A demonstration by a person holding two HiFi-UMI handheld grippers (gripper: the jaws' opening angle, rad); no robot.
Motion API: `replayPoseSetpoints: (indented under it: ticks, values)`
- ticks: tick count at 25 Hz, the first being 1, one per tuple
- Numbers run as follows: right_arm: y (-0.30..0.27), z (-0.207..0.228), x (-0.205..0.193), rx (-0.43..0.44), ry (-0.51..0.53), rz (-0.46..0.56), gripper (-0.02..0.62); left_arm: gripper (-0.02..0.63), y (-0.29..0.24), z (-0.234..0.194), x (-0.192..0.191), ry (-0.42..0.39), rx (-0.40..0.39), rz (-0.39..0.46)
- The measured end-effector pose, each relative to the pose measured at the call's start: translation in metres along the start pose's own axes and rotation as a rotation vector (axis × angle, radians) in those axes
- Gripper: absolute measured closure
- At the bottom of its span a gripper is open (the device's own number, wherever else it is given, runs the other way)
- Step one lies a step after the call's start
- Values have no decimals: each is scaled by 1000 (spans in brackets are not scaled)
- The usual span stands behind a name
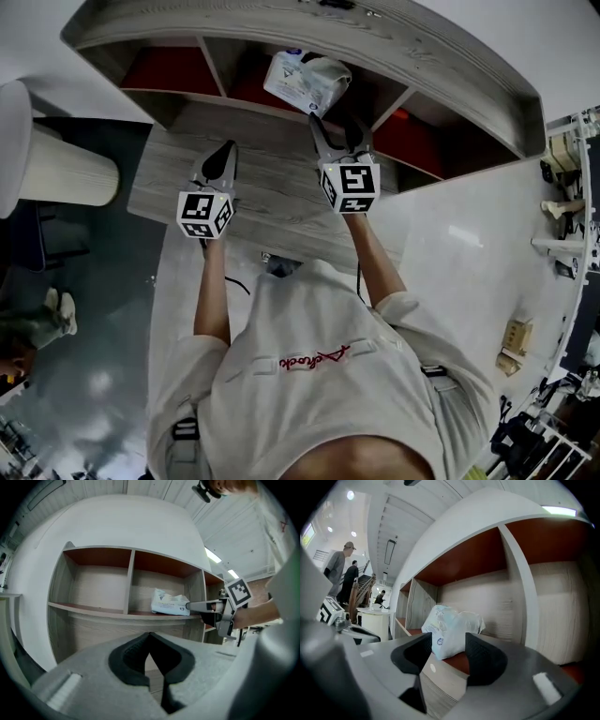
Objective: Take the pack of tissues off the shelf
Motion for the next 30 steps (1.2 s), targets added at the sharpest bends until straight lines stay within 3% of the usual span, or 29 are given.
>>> replayPoseSetpoints:
  ticks: [4,13,22,30]
  values:
    - [-8,-3,4,-27,-5,-31,384,607,1,-9,0,7,11,-4]
    - [-14,-8,-3,-59,36,-97,582,607,5,-20,-5,25,26,0]
    - [-2,-11,3,-30,58,-52,586,607,15,-18,2,23,41,13]
    - [1,-24,14,83,72,17,586,607,35,-7,16,-9,96,47]
Point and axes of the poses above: the fingertips, and each gripper's own axes: y backward along the fingers, z to its right, x out of its top, the point moved 9 cm from there along y, backward along the fingers, and after that the axes turned 11 degrees about x, right-handed, at the moved point
